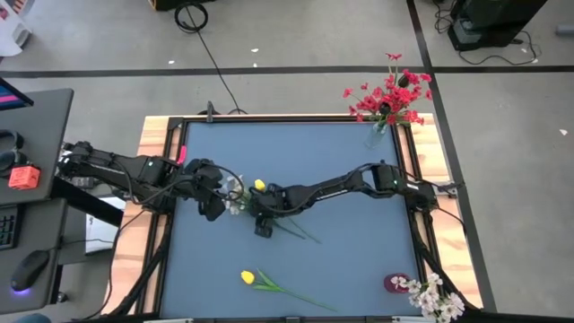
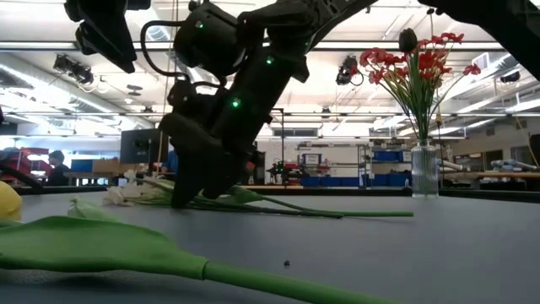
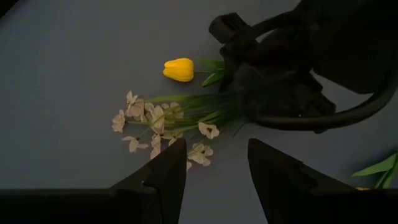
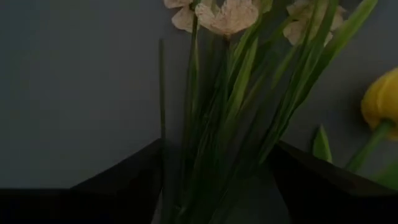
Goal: Sort flowers into vase by color
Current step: Put the white flowers into the red vase
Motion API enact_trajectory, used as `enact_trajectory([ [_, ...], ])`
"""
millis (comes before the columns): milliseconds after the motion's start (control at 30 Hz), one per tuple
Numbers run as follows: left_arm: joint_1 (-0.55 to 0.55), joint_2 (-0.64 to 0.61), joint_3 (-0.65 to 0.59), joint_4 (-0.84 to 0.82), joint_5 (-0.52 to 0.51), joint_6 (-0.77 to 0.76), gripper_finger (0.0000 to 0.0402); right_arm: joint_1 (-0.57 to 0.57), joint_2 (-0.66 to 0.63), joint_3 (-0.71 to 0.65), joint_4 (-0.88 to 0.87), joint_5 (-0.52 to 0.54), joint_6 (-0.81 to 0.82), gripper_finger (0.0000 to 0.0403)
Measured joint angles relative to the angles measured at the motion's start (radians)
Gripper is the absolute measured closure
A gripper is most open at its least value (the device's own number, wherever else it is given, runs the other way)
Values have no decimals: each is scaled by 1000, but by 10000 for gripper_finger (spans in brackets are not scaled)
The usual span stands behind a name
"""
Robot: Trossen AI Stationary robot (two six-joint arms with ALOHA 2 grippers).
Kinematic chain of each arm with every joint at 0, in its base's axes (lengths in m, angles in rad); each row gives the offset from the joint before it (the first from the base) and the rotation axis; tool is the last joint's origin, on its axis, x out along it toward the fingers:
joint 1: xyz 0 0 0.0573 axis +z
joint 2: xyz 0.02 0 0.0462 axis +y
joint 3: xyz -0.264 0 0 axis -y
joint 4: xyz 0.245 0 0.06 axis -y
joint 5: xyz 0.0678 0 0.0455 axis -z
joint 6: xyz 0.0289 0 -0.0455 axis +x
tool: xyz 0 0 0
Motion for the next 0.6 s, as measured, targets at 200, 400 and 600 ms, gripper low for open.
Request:
enact_trajectory([
  [200, 0, 0, 0, 6, 0, -5, 225, 6, 3, 3, -32, 22, -38, 198],
  [400, 3, 0, 0, 6, -21, -5, 225, 0, 1, 3, -48, -52, 54, 377],
  [600, 12, 0, 0, 6, -28, -9, 225, -16, -26, 0, -52, -108, 180, 385],
])
